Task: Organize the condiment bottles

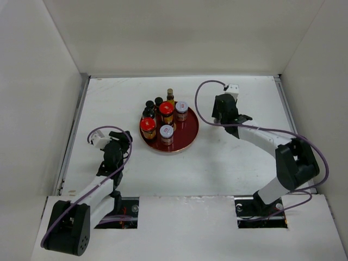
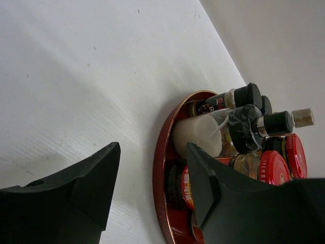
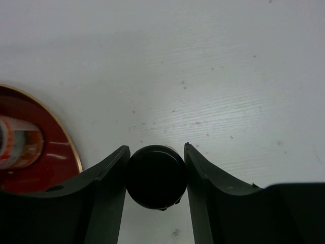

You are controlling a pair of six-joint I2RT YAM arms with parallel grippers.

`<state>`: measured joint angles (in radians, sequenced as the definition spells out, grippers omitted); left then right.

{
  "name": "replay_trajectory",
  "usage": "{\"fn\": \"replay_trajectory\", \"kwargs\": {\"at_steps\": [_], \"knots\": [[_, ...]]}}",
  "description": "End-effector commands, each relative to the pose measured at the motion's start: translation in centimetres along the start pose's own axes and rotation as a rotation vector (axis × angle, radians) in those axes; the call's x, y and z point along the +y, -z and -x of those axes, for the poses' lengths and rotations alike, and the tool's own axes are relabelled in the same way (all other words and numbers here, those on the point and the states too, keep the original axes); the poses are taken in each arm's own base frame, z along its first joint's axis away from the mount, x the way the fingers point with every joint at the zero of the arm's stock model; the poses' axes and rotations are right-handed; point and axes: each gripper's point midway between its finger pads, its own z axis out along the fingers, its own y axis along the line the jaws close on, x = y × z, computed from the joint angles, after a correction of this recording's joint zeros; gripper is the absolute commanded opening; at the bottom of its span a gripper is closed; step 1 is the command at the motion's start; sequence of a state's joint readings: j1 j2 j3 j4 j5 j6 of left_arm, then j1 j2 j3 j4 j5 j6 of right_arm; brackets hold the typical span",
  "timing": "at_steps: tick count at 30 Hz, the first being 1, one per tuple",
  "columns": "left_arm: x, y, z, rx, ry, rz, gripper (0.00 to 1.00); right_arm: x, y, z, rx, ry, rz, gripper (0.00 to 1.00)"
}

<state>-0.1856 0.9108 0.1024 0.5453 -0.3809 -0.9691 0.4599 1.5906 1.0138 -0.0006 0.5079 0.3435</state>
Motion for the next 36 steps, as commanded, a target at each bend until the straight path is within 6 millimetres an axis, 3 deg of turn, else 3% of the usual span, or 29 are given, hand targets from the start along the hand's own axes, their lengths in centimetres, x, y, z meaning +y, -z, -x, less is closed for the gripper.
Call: {"fn": "replay_trajectory", "kwargs": {"at_steps": [1,7,13,24,31,36], "knots": [[-2.3,-0.3,1.1,-0.031,0.029,-0.064,0.55,3.4,4.0,5.4,-0.159,-0.055,0.112,0.37],[-2.0,-0.3,1.4,-0.04,0.034,-0.056,0.69,11.7,6.3,4.0,-0.14,-0.01,0.323,0.38],[-1.7,-0.3,1.6,-0.053,0.036,-0.045,0.81,16.6,6.5,2.4,-0.117,0.02,0.418,0.38],[-1.3,-0.4,1.7,-0.063,0.039,-0.027,0.94,19.6,4.9,-1.5,-0.055,0.085,0.436,0.41],[-1.2,-0.3,2.1,-0.078,0.052,-0.023,0.96,19.5,4.8,-2.9,-0.033,0.106,0.428,0.58],[-0.9,-0.4,1.9,-0.069,0.057,-0.014,0.95,19.3,5.9,-1.7,-0.064,0.091,0.446,0.76]]}}
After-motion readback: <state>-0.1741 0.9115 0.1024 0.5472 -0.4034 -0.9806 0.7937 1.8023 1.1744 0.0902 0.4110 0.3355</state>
